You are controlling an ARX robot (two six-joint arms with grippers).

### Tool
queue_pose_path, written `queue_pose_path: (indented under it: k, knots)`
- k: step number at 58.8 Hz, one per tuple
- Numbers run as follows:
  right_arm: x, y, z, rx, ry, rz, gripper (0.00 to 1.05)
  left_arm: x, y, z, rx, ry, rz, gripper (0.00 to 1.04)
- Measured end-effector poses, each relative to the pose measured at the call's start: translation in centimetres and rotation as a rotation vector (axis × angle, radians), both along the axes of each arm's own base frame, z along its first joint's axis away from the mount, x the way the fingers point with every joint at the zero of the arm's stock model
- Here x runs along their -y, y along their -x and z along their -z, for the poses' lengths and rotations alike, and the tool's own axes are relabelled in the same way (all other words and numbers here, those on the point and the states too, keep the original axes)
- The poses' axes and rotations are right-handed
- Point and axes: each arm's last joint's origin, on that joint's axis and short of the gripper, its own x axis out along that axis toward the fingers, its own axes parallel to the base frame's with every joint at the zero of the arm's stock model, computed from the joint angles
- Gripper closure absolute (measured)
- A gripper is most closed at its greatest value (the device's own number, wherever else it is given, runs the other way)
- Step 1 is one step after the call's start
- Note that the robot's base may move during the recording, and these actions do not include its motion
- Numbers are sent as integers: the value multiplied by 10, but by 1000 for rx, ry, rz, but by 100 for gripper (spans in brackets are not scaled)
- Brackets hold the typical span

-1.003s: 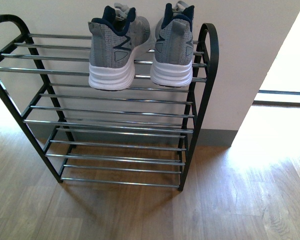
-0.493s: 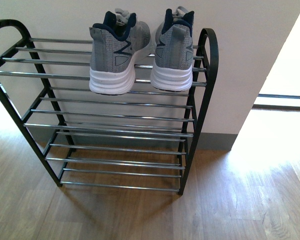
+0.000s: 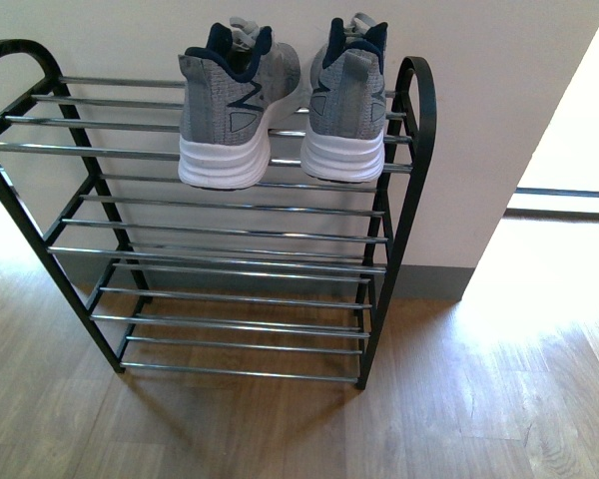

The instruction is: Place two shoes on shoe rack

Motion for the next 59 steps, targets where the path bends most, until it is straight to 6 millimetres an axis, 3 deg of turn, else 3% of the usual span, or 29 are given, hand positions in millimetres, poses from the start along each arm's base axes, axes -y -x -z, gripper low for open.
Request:
queue_pose_path:
  k: [13, 59]
  knots:
    - [0, 0, 0, 0, 0, 0, 9, 0, 0, 0, 0, -1, 0, 8]
    - [0, 0, 0, -1, 0, 0, 9, 0, 0, 0, 0, -3, 0, 9]
